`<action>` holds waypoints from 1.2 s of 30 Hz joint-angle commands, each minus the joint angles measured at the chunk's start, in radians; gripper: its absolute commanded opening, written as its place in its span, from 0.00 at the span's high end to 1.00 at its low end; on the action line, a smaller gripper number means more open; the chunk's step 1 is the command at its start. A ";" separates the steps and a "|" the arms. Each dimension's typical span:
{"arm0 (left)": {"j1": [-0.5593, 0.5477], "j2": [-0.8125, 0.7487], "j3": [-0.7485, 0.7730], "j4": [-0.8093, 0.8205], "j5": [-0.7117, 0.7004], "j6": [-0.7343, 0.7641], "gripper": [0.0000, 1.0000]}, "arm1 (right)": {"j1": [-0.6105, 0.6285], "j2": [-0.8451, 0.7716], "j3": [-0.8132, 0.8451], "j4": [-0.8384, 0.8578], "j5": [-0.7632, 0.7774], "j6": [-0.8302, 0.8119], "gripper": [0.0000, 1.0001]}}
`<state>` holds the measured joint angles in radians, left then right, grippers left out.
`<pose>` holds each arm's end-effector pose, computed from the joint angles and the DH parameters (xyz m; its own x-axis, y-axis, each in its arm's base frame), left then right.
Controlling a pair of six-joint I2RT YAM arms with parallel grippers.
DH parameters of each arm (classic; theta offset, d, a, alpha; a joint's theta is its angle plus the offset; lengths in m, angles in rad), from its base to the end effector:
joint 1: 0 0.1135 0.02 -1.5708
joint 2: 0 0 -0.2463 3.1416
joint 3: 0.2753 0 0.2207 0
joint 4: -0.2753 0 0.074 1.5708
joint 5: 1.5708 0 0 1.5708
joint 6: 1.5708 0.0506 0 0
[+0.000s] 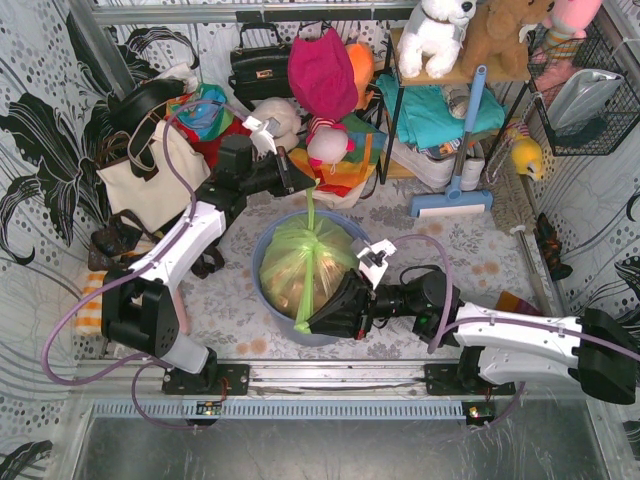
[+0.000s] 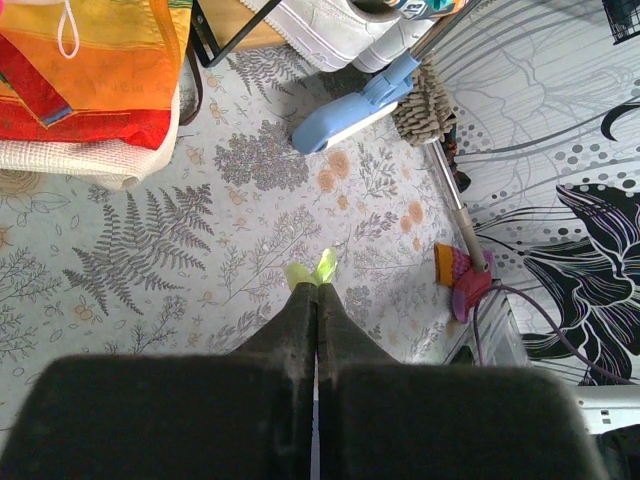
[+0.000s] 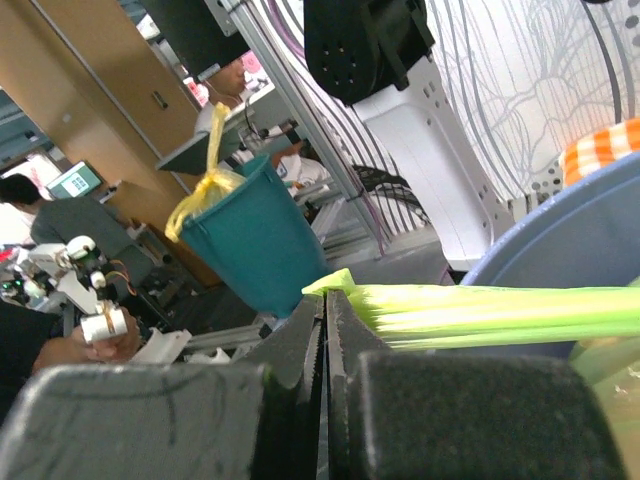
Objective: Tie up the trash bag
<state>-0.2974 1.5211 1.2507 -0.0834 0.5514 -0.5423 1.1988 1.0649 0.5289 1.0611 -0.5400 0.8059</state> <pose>0.3157 -0.1245 0.3200 -0.6550 -0.2590 -0.7098 0.4453 0.6266 -0.6396 0.0541 0.2102 0.3309 -0.5670 0.2493 -0.7851 -0.7967 -0.4080 0.4458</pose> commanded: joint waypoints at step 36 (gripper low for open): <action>0.101 -0.029 0.016 0.238 -0.072 0.046 1.00 | 0.102 0.069 0.256 -0.775 -0.369 -0.295 1.00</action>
<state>-0.2546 1.4269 1.2633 0.0265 0.6575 -0.5636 1.2346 1.1236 0.8284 0.2558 -0.6800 0.4160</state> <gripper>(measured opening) 0.008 0.002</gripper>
